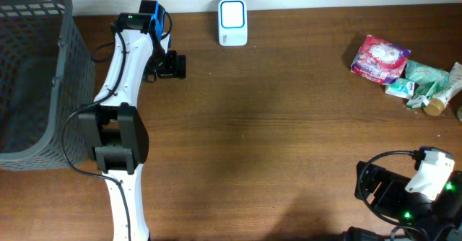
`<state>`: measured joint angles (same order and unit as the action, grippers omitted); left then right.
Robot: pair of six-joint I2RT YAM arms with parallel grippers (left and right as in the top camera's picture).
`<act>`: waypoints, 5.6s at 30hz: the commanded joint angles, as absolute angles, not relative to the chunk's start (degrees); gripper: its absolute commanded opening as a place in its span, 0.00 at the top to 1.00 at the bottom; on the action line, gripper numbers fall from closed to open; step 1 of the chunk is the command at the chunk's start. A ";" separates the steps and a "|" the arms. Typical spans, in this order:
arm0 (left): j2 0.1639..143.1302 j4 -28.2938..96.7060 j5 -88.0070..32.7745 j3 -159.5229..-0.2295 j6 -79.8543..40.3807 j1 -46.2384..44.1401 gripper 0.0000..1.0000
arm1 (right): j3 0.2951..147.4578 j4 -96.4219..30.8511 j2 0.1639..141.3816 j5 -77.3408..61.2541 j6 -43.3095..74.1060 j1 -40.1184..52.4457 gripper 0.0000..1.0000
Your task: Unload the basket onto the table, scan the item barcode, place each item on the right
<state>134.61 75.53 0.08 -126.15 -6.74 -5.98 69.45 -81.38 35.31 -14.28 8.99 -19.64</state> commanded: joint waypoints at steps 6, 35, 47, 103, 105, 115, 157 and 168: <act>135.48 75.48 0.43 -125.91 -7.05 -5.82 0.01 | 62.63 -71.22 35.09 -10.04 8.80 -4.10 0.01; 135.48 75.48 0.45 -125.91 -7.05 -5.87 0.01 | 4.95 -3.70 0.21 -8.36 8.16 -0.49 0.01; 135.48 75.46 0.43 -125.91 -7.05 -6.00 0.01 | 0.32 -4.36 0.21 -3.33 0.93 -3.40 0.01; 85.03 27.77 -2.83 -53.39 -2.94 -5.85 0.01 | 0.32 -4.25 0.21 -4.21 -2.35 -3.40 0.01; 79.11 21.89 -2.79 -45.23 -2.94 -5.85 0.01 | 0.32 -4.25 0.21 -4.21 -2.37 -3.40 0.01; 40.07 -2.96 -2.81 -9.43 -2.98 -5.85 0.01 | 0.32 -4.25 0.21 -4.19 -2.35 -3.40 0.01; 0.27 4.97 -1.30 -0.51 -1.98 0.19 0.01 | 0.32 -4.25 0.21 -4.21 -2.35 -3.40 0.01; 0.30 4.80 -1.30 -0.51 -1.93 0.19 0.01 | 0.32 -4.25 0.21 -4.21 -2.35 -3.40 0.01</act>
